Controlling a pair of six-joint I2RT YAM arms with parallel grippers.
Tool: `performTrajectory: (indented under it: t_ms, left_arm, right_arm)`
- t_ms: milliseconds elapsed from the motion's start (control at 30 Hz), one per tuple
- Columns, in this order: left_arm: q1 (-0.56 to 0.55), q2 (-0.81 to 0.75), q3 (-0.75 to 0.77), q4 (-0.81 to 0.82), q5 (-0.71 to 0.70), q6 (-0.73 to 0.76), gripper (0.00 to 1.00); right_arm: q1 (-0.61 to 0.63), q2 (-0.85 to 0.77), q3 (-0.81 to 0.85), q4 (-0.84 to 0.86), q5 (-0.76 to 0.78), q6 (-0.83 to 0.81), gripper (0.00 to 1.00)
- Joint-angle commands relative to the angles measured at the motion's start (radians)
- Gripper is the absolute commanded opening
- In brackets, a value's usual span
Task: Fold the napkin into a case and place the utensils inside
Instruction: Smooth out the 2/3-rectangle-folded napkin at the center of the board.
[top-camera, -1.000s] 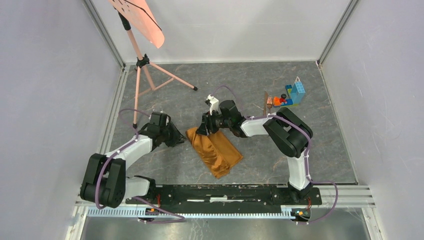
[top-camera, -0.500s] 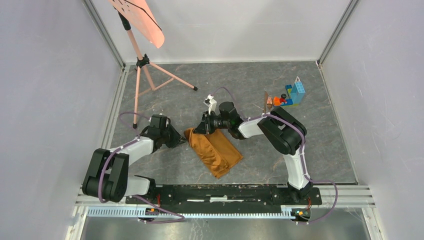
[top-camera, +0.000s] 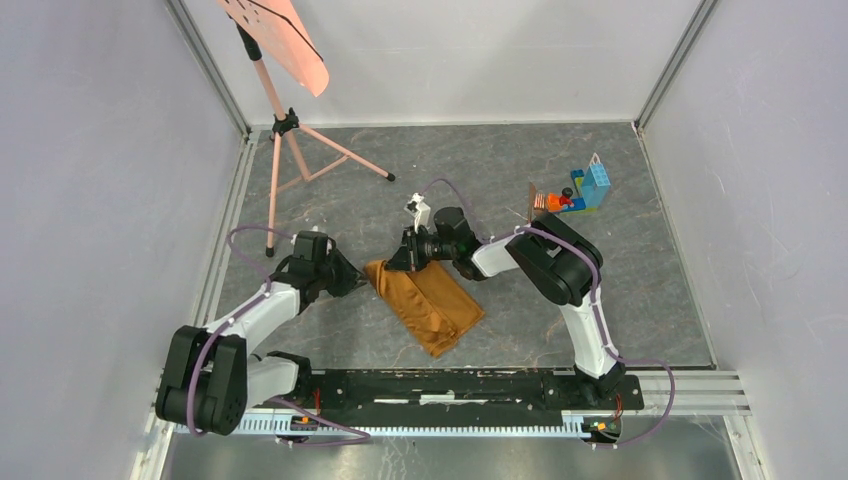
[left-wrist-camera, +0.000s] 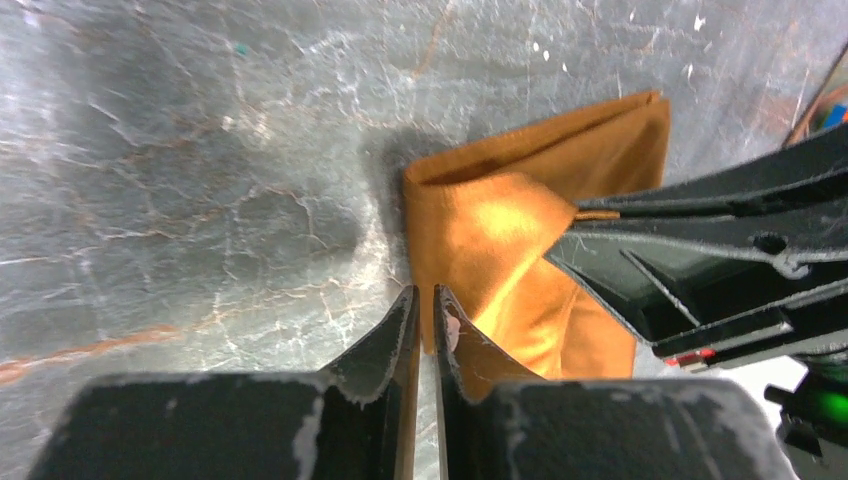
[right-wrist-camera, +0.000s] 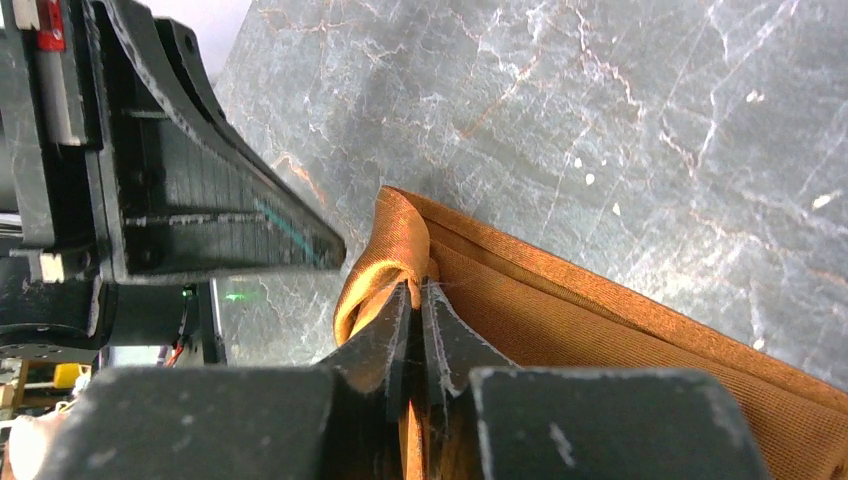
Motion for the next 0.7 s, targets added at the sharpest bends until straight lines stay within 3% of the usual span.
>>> performTrajectory:
  t_ms: [0,400,567,667]
  left_arm:
    - [0.004,0.026,0.043,0.041,0.132,0.045,0.15]
    - [0.006,0.053,0.11,0.035,0.101,0.027,0.12]
    - [0.006,0.117,0.145,0.063,0.122,0.025,0.1]
    - [0.005,0.118,0.152,0.066,0.121,0.021,0.09]
  right_arm:
    - [0.007,0.023,0.065,-0.004,0.001,-0.031,0.1]
    - [0.008,0.05,0.094,-0.036,-0.004,-0.051,0.15]
    - [0.008,0.05,0.127,-0.093,0.005,-0.083,0.25]
    - [0.008,0.021,0.175,-0.226,0.035,-0.139,0.36]
